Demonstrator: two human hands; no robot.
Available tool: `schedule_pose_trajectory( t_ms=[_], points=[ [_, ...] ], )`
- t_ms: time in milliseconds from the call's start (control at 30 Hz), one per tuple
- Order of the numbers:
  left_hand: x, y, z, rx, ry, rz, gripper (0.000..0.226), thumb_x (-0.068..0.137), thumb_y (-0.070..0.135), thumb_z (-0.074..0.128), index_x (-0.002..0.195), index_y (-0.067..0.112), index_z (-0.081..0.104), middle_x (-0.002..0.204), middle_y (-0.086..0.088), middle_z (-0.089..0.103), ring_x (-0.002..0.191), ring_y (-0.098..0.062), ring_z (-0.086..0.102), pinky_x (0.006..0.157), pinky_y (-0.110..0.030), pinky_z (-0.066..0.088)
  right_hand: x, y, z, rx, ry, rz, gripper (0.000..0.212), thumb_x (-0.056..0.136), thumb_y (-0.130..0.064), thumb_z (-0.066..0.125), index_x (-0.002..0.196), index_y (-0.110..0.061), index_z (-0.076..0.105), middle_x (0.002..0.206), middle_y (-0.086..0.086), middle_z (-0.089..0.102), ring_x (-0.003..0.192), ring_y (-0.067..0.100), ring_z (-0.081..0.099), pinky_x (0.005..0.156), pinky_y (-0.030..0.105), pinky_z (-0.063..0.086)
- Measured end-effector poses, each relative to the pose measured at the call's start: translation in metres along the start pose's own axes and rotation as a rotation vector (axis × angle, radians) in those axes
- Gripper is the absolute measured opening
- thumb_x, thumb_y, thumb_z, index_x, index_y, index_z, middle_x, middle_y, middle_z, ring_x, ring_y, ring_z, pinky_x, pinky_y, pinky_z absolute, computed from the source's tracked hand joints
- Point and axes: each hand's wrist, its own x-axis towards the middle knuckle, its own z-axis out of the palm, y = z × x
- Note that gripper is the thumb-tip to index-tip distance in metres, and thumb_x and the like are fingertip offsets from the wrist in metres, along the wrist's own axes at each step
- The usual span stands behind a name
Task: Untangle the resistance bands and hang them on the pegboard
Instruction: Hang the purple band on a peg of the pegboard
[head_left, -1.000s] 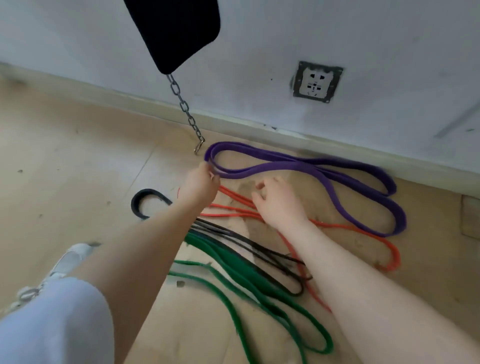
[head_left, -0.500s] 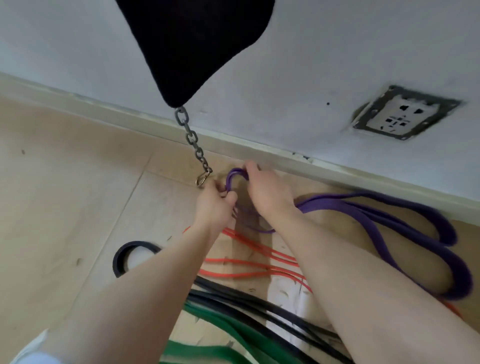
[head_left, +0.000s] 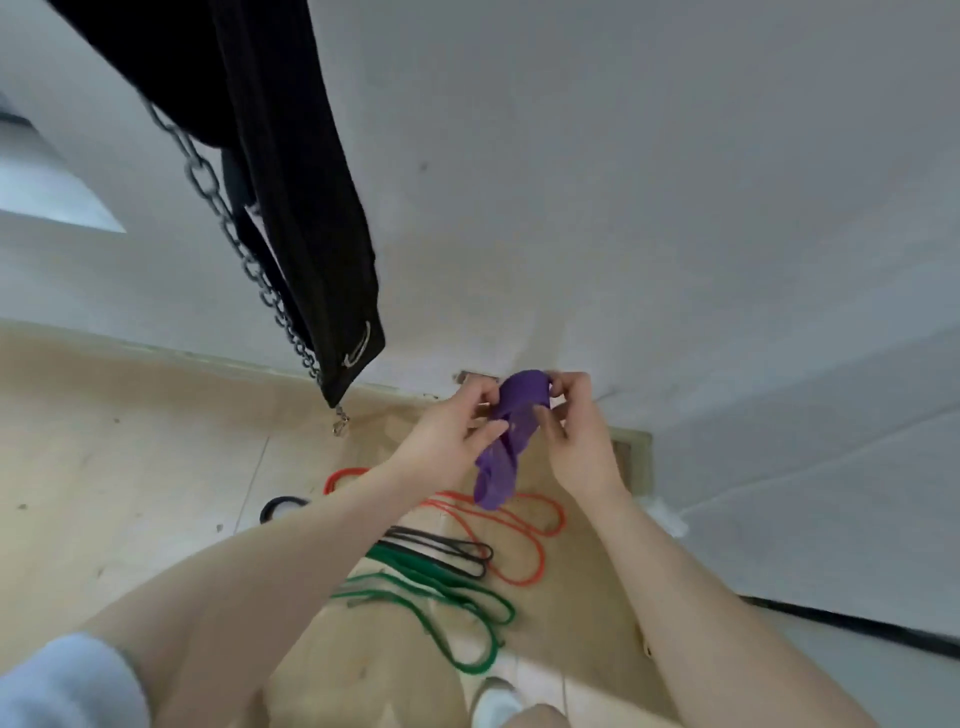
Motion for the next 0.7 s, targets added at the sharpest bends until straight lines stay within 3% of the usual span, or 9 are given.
schedule_pose_trajectory(
  t_ms=[100,200,300,367,500,600,700],
  points=[
    [-0.041,0.099,-0.01,0.037,0.069,0.052,0.023,0.09,0.007,0.054,0.098,0.025,0.04,0.092,0.005,0.054,0.084,-0.019,0.056,0.077,-0.024,0.043,-0.033,-0.074,-0.076,-0.01,0.017,-0.06,0.022,0.089,-0.003,0.054,0.096,-0.018,0.039,0.096,-0.014,0.055,0.07,0.027,0.056,0.068,0.035,0.043],
    [-0.071,0.189,-0.028,0.017,0.208,0.058,0.022,0.088,0.01,0.058,0.099,0.02,0.042,0.093,0.006,0.052,0.075,-0.014,0.054,0.074,-0.024,0.043,-0.051,-0.146,-0.133,-0.029,-0.007,-0.147,0.018,0.089,-0.007,0.057,0.101,-0.011,0.044,0.088,-0.005,0.054,0.07,0.028,0.057,0.068,0.037,0.044],
    [-0.1,0.254,-0.048,0.05,0.322,0.08,0.021,0.088,0.018,0.06,0.1,0.02,0.042,0.093,0.007,0.052,0.068,-0.013,0.053,0.066,-0.023,0.044,-0.066,-0.211,-0.169,0.015,-0.012,-0.227,0.02,0.091,-0.015,0.056,0.106,-0.012,0.043,0.091,-0.011,0.051,0.065,0.013,0.052,0.063,0.022,0.042],
    [-0.117,0.284,-0.059,0.085,0.371,0.137,0.022,0.088,0.02,0.06,0.099,0.021,0.041,0.092,0.011,0.051,0.067,-0.016,0.055,0.066,-0.025,0.046,-0.076,-0.245,-0.184,0.091,-0.011,-0.271,0.02,0.092,-0.018,0.054,0.103,-0.018,0.038,0.093,-0.013,0.05,0.063,0.009,0.05,0.064,0.021,0.041],
    [-0.138,0.32,-0.081,0.16,0.401,0.248,0.023,0.086,0.019,0.063,0.097,0.019,0.042,0.089,0.01,0.051,0.065,-0.023,0.049,0.068,-0.036,0.047,-0.094,-0.283,-0.195,0.213,-0.01,-0.289,0.021,0.092,-0.022,0.055,0.1,-0.021,0.036,0.095,-0.012,0.05,0.064,0.016,0.052,0.073,0.042,0.05],
    [-0.143,0.336,-0.092,0.203,0.37,0.334,0.027,0.082,0.021,0.067,0.096,0.016,0.044,0.084,0.012,0.05,0.065,-0.022,0.047,0.064,-0.03,0.043,-0.105,-0.292,-0.204,0.187,0.043,-0.305,0.022,0.09,-0.028,0.057,0.099,-0.022,0.038,0.097,-0.006,0.054,0.061,0.017,0.052,0.069,0.041,0.049],
    [-0.137,0.357,-0.089,0.204,0.295,0.373,0.026,0.082,0.021,0.067,0.095,0.018,0.044,0.083,0.014,0.051,0.076,-0.012,0.051,0.066,-0.014,0.039,-0.113,-0.296,-0.223,0.149,0.151,-0.334,0.022,0.09,-0.031,0.058,0.099,-0.022,0.04,0.1,-0.004,0.055,0.06,0.012,0.051,0.067,0.036,0.047]
  ],
)
